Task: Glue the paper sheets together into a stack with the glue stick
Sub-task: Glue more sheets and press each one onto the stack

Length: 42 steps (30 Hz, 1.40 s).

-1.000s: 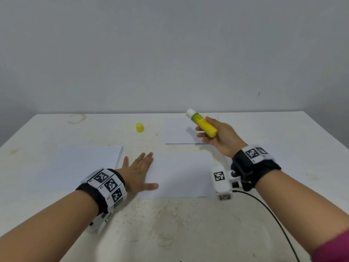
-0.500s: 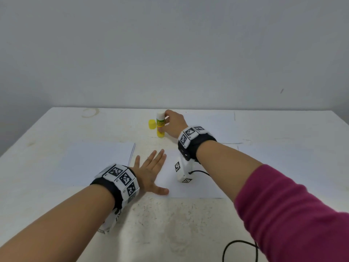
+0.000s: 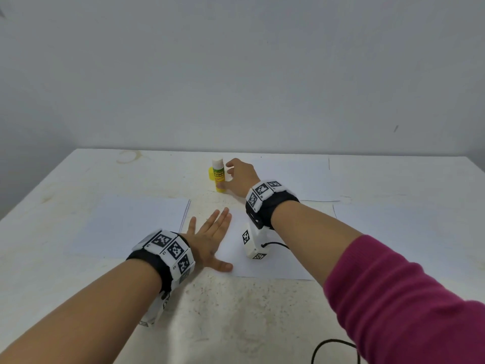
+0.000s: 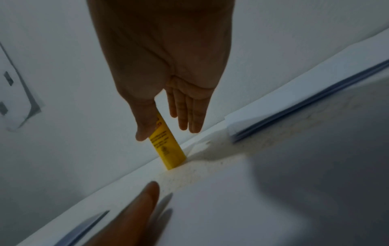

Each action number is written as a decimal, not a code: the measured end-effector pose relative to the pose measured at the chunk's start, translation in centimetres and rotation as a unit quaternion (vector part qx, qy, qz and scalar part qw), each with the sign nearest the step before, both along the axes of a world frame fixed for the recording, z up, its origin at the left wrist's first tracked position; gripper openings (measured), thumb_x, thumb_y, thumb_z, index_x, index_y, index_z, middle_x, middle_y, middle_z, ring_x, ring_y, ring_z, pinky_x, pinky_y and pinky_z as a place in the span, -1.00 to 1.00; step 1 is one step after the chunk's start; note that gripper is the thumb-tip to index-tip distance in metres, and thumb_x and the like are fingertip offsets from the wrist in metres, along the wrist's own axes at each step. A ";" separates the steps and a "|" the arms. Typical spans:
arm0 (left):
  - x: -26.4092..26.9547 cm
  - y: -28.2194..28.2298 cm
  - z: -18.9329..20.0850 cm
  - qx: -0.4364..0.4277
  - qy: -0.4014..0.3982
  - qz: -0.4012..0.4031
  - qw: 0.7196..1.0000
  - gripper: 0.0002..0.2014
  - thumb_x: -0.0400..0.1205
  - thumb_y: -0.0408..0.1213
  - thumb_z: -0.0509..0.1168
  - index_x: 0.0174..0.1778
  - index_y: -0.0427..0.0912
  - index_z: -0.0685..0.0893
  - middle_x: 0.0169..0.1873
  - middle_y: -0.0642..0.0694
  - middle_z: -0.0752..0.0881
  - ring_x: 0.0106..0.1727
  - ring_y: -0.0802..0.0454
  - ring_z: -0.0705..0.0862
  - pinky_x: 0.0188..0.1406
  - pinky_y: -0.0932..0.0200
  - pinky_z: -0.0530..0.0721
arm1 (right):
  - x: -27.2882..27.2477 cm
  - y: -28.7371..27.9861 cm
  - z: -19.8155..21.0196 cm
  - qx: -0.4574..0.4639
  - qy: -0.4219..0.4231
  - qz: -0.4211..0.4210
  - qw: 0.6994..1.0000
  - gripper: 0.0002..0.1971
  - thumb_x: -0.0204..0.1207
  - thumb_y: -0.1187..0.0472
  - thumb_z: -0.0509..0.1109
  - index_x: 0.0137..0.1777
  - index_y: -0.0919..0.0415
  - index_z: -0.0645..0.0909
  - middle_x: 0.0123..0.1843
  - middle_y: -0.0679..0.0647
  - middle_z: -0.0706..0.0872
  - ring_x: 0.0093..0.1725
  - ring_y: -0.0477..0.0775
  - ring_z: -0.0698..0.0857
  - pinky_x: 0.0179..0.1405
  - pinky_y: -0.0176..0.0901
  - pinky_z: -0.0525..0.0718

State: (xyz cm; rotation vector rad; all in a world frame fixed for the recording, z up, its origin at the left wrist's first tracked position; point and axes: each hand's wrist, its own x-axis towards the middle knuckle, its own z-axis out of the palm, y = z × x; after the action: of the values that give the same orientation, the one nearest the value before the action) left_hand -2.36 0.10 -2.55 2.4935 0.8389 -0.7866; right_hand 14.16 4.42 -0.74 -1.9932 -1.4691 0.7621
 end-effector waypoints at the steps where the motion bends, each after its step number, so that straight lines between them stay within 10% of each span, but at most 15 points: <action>1: 0.0 0.0 0.1 -0.005 0.002 -0.003 1.000 0.51 -0.16 0.81 -0.26 0.52 -0.13 -0.62 0.44 0.09 -0.67 0.56 0.06 -0.56 0.50 -0.40 -0.38 | 0.2 -0.6 0.5 0.003 0.003 -0.001 1.000 -0.32 0.45 0.12 0.55 0.51 0.27 0.35 0.44 0.16 0.55 0.38 0.12 0.56 0.31 -0.14 0.48; 11: -0.2 0.2 0.0 -0.026 -0.019 0.008 0.999 0.67 -0.35 0.81 -0.29 0.58 -0.22 -0.51 0.54 -0.06 -0.60 0.59 0.03 -0.52 0.51 -0.27 -0.46 | 9.0 -14.2 5.4 -0.120 -0.142 0.086 0.979 -0.14 0.48 -0.12 0.45 0.65 0.15 0.10 0.65 0.06 0.26 0.56 0.06 0.35 0.34 -0.24 0.31; 18: -0.1 0.1 0.6 -0.031 -0.002 0.002 1.000 0.66 -0.32 0.82 -0.28 0.58 -0.24 -0.52 0.55 -0.05 -0.58 0.59 0.03 -0.53 0.54 -0.28 -0.45 | 16.1 -22.6 1.4 -0.353 -0.253 0.012 0.901 0.21 0.36 -0.30 0.46 0.68 0.25 -0.29 0.69 0.22 -0.35 0.65 0.25 -0.39 0.62 0.26 -0.05; 24: -0.2 0.1 1.0 -0.040 0.002 0.007 0.999 0.66 -0.32 0.81 -0.20 0.55 -0.19 -0.58 0.55 -0.02 -0.58 0.59 0.06 -0.51 0.56 -0.22 -0.43 | 17.2 -24.2 -0.1 -0.350 -0.206 -0.008 0.914 0.26 0.36 -0.29 0.47 0.66 0.28 -0.38 0.67 0.26 -0.40 0.67 0.24 -0.31 0.66 0.20 -0.06; 31: -0.1 -0.2 1.3 -0.042 -0.002 0.019 0.999 0.67 -0.33 0.81 -0.16 0.53 -0.19 -0.61 0.58 -0.04 -0.54 0.61 0.04 -0.48 0.55 -0.24 -0.42 | 16.7 -24.5 0.7 -0.320 -0.176 -0.022 0.931 0.05 0.50 -0.12 0.43 0.69 0.23 -0.26 0.71 0.20 -0.28 0.70 0.14 -0.18 0.63 0.02 -0.02; 37: 0.2 -0.2 1.2 -0.014 0.014 0.004 1.000 0.66 -0.33 0.81 -0.24 0.58 -0.20 -0.53 0.56 -0.06 -0.57 0.61 0.02 -0.49 0.56 -0.28 -0.39 | 17.7 -24.7 2.2 -0.241 -0.191 -0.069 0.949 -0.42 0.62 0.01 0.33 0.58 0.13 0.26 0.47 0.13 0.53 0.35 0.15 0.55 0.16 -0.15 0.48; 42: 0.3 -0.3 1.0 -0.006 0.015 0.009 1.000 0.67 -0.34 0.81 -0.24 0.60 -0.20 -0.51 0.57 -0.06 -0.56 0.61 0.02 -0.48 0.56 -0.31 -0.38 | 17.5 -24.5 5.5 -0.167 -0.260 -0.140 0.941 -0.51 0.65 0.20 0.24 0.57 0.18 0.30 0.31 0.25 0.63 0.22 0.24 0.62 -0.01 -0.09 0.52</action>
State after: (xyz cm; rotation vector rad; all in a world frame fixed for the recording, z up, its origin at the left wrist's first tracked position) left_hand -2.09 -0.23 -1.57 2.4657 0.8643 -0.8221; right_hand 31.68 -20.06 4.79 -2.7496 -1.3362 0.3922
